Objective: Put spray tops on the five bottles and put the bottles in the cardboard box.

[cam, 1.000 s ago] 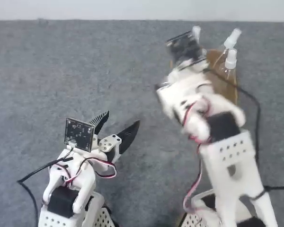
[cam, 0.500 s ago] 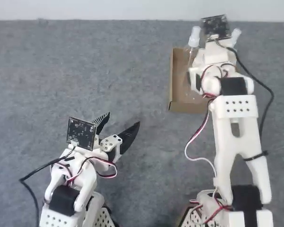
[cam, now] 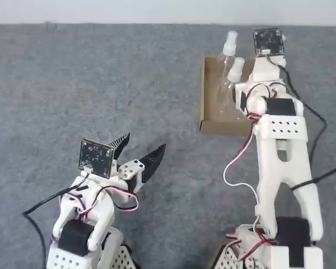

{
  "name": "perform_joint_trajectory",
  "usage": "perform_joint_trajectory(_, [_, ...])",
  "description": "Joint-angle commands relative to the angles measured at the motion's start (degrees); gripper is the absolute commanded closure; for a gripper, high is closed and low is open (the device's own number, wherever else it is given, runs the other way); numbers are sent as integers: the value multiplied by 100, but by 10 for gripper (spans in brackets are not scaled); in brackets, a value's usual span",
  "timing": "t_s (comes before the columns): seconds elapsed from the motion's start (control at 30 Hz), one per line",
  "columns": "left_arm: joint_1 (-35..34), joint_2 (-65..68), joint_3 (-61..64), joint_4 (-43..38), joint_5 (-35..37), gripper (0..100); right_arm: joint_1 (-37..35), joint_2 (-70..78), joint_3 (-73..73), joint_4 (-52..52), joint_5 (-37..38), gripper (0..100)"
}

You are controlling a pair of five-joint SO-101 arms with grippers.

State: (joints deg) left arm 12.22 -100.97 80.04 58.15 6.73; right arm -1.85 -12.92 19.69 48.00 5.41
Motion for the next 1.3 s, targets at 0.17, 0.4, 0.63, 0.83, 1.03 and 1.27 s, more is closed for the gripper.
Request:
perform_joint_trajectory(0.17, [18, -44, 31, -202, -44, 713, 48, -66, 237, -549, 88, 993])
perform_joint_trajectory(0.4, [18, -44, 31, -202, -44, 713, 48, -66, 352, -646, 88, 993])
perform_joint_trajectory(0.63, [18, -44, 31, -202, -44, 713, 48, 189, 352, -646, 88, 993])
perform_joint_trajectory(0.83, [18, -44, 31, -193, -44, 713, 57, 664, 343, -1051, 79, 993])
perform_joint_trajectory(1.03, [18, -44, 31, -202, -44, 713, 57, 884, 352, -1086, 62, 993])
perform_joint_trajectory(1.27, [18, -44, 31, -202, -44, 713, 48, 1138, 352, -1068, 70, 992])
